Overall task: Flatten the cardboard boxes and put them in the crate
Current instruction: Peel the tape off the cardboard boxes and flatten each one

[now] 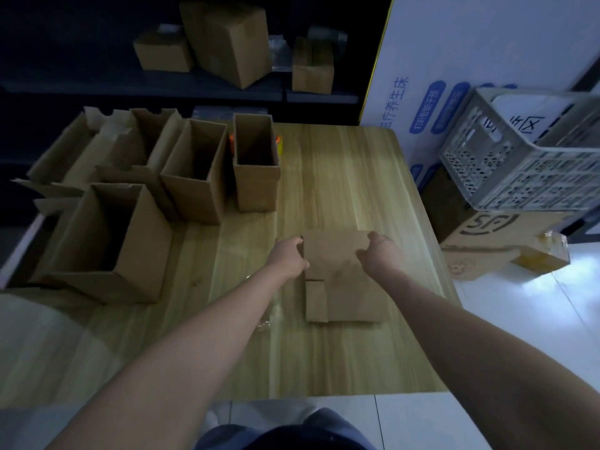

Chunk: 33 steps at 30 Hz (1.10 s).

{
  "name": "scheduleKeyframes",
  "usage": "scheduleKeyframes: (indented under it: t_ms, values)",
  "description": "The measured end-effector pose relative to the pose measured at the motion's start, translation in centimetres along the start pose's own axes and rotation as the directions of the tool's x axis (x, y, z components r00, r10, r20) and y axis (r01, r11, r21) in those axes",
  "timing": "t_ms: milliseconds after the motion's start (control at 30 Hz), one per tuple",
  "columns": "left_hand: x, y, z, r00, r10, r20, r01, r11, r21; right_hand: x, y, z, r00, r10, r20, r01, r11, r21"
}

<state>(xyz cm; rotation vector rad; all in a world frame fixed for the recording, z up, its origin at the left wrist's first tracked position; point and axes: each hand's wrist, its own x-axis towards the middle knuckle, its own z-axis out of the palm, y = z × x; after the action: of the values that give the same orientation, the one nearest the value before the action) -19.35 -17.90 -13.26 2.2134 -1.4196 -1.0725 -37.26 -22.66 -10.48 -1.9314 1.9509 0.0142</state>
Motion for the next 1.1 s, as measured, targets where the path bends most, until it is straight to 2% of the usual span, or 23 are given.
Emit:
scheduleKeyframes:
  t_ms: [133,233,333,400,500,600,733,800,867,967,1033,1100]
  values:
    - [-2.4,-1.6,-5.8,0.993,0.09,-0.08,-0.088,0.996,0.035,-1.8,-8.3,-0.8,0.97,-0.244,-0.023,0.245,0.961,0.128]
    - [-4.8,-3.9,-11.3,0.958,0.148,-0.246,-0.136,0.989,0.065,-3.9,-15.2,-0.3,0.925,-0.373,-0.072,0.38,0.904,0.195]
    - [-7.6,-7.1,-16.6,0.891,0.167,-0.422,-0.157,0.986,0.059,-6.5,-21.4,1.0,0.852,-0.508,-0.122,0.523,0.821,0.229]
    - [-9.3,-9.4,-19.6,0.848,0.156,-0.506,-0.167,0.986,0.024,-8.2,-25.1,2.1,0.777,-0.619,-0.114,0.627,0.746,0.223]
    - [-11.1,-12.8,-23.1,0.811,0.115,-0.574,-0.162,0.986,-0.031,-10.5,-29.8,4.3,0.647,-0.763,-0.003,0.751,0.636,0.177]
    - [-12.0,-16.0,-25.2,0.803,0.083,-0.59,-0.143,0.988,-0.056,-12.4,-32.9,7.2,0.591,-0.779,0.207,0.784,0.616,0.078]
    - [-12.6,-19.8,-26.5,0.829,0.093,-0.552,-0.164,0.983,-0.082,-13.4,-35.4,10.0,0.606,-0.674,0.423,0.783,0.599,-0.167]
    - [-12.7,-21.2,-27.1,0.835,0.092,-0.542,-0.157,0.985,-0.075,-13.6,-35.8,10.3,0.633,-0.643,0.432,0.768,0.59,-0.248]
    - [-12.7,-22.1,-27.3,0.847,0.094,-0.523,-0.16,0.984,-0.083,-13.8,-35.6,10.0,0.648,-0.67,0.363,0.761,0.594,-0.26]
    - [-12.6,-22.3,-27.0,0.84,0.123,-0.528,-0.196,0.977,-0.085,-14.0,-35.3,8.1,0.663,-0.723,0.194,0.749,0.641,-0.17]
    - [-12.6,-21.6,-26.9,0.799,0.15,-0.583,-0.257,0.961,-0.104,-14.0,-35.1,6.3,0.672,-0.735,0.094,0.74,0.672,-0.026]
    - [-12.7,-20.5,-26.8,0.743,0.161,-0.65,-0.312,0.942,-0.123,-13.5,-34.4,4.5,0.728,-0.683,0.06,0.666,0.725,0.174]
